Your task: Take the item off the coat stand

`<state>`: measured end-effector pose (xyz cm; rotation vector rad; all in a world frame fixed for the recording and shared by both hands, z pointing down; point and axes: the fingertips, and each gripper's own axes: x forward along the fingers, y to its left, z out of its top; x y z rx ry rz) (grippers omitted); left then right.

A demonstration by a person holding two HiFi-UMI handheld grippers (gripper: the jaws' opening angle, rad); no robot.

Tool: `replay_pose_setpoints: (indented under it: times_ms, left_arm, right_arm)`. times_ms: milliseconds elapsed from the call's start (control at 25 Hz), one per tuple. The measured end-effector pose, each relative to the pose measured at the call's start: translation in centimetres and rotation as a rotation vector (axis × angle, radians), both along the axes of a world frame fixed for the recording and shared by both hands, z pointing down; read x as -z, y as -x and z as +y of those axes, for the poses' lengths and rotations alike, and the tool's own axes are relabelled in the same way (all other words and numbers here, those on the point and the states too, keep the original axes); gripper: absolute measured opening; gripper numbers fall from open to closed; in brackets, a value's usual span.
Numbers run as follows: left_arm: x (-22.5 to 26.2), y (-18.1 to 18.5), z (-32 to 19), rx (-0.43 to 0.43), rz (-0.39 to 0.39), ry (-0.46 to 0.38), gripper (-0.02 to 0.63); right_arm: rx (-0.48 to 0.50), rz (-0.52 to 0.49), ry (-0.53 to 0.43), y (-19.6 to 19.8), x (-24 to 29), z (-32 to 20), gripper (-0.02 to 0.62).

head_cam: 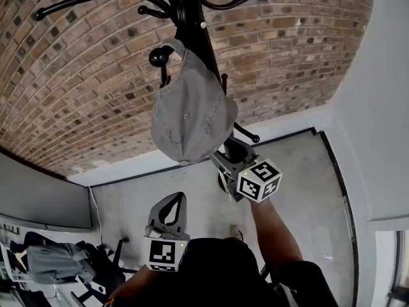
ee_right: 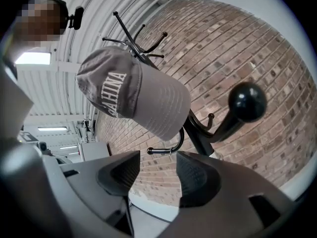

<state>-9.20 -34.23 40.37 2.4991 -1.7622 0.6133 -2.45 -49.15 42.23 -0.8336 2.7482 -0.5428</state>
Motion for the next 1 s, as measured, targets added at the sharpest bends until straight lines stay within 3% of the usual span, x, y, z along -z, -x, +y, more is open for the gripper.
replay_pose_setpoints:
  times_ms: [240, 640, 1000]
  left_arm:
    - [-0.6, 0.2, -0.6, 0.027, -0.036, 0.017, 0.041]
    - [-2.4, 0.7, -0.5, 0.037, -0.065, 0.059, 0.041]
    - [-2.1, 0.9, 0.2, 0.010, -0.056, 0.060, 0.041]
  right_arm:
    - [-0.022, -0.058, 0.021, 0.9, -0.7, -2.8, 0.224]
    - [-0.069, -0.074, -0.116, 0.0, 1.7, -0.8, 0.224]
    - [-0.133, 0.065, -0.237, -1.8, 1.8, 2.9, 0.222]
